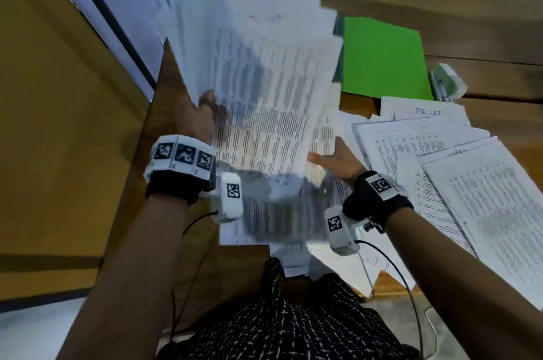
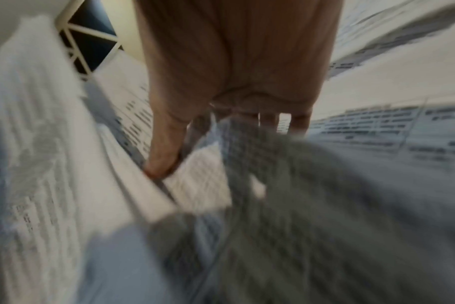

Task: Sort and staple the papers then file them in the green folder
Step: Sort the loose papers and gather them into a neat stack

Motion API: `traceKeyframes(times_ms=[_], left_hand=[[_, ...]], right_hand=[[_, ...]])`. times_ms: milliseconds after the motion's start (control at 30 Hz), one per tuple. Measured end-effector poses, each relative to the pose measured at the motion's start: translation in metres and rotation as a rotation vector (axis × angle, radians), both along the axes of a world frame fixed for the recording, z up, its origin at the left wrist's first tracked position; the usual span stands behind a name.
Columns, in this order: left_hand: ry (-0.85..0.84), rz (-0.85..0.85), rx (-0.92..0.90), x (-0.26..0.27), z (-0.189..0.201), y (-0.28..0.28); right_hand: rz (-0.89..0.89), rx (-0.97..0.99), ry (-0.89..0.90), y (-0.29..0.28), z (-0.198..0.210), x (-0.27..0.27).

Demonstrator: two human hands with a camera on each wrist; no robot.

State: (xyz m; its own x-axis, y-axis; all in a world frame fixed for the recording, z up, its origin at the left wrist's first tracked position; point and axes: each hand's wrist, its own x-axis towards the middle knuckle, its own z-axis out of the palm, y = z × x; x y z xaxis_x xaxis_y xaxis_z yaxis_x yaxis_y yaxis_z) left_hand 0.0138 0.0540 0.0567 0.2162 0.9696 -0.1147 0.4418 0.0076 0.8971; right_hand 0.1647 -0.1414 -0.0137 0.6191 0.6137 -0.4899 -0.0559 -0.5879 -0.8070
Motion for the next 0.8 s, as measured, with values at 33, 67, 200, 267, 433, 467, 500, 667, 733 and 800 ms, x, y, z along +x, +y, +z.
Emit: traceKeyframes(times_ms=[33, 67, 200, 267, 433, 467, 500, 667, 733, 800], left_hand=[[-0.011, 0.013, 0.014, 0.000, 0.003, 0.003], [-0.028, 0.018, 0.012, 0.000, 0.001, 0.008], [-0.061, 0.009, -0.016, -0.008, -0.008, 0.014], [0.021, 0.019, -0.097, -0.014, -0.019, 0.011], [0.277, -0.036, -0.297, -0.024, -0.051, -0.008], [0.327, -0.070, -0.340, -0.024, -0.055, -0.012], [0.374, -0.095, -0.365, -0.025, -0.057, -0.017], [0.312, -0.155, -0.424, -0.025, -0.064, -0.034], [0.274, -0.136, -0.478, -0.024, -0.059, -0.034], [0.273, -0.076, -0.542, -0.026, -0.056, -0.032]], right_hand=[[0.025, 0.028, 0.060, 0.001, 0.002, -0.003], [0.040, 0.036, 0.070, 0.002, 0.001, -0.005], [-0.112, 0.075, -0.176, 0.002, 0.023, -0.004], [-0.220, 0.030, -0.458, -0.001, 0.049, 0.005], [-0.541, 0.266, -0.747, -0.006, 0.109, 0.041], [-0.610, 0.332, -0.765, -0.004, 0.121, 0.046], [-0.676, 0.383, -0.770, -0.003, 0.132, 0.050], [-0.661, 0.397, -0.584, 0.010, 0.133, 0.054], [-0.501, 0.262, -0.437, 0.016, 0.106, 0.040], [-0.293, 0.042, -0.334, 0.016, 0.072, 0.017]])
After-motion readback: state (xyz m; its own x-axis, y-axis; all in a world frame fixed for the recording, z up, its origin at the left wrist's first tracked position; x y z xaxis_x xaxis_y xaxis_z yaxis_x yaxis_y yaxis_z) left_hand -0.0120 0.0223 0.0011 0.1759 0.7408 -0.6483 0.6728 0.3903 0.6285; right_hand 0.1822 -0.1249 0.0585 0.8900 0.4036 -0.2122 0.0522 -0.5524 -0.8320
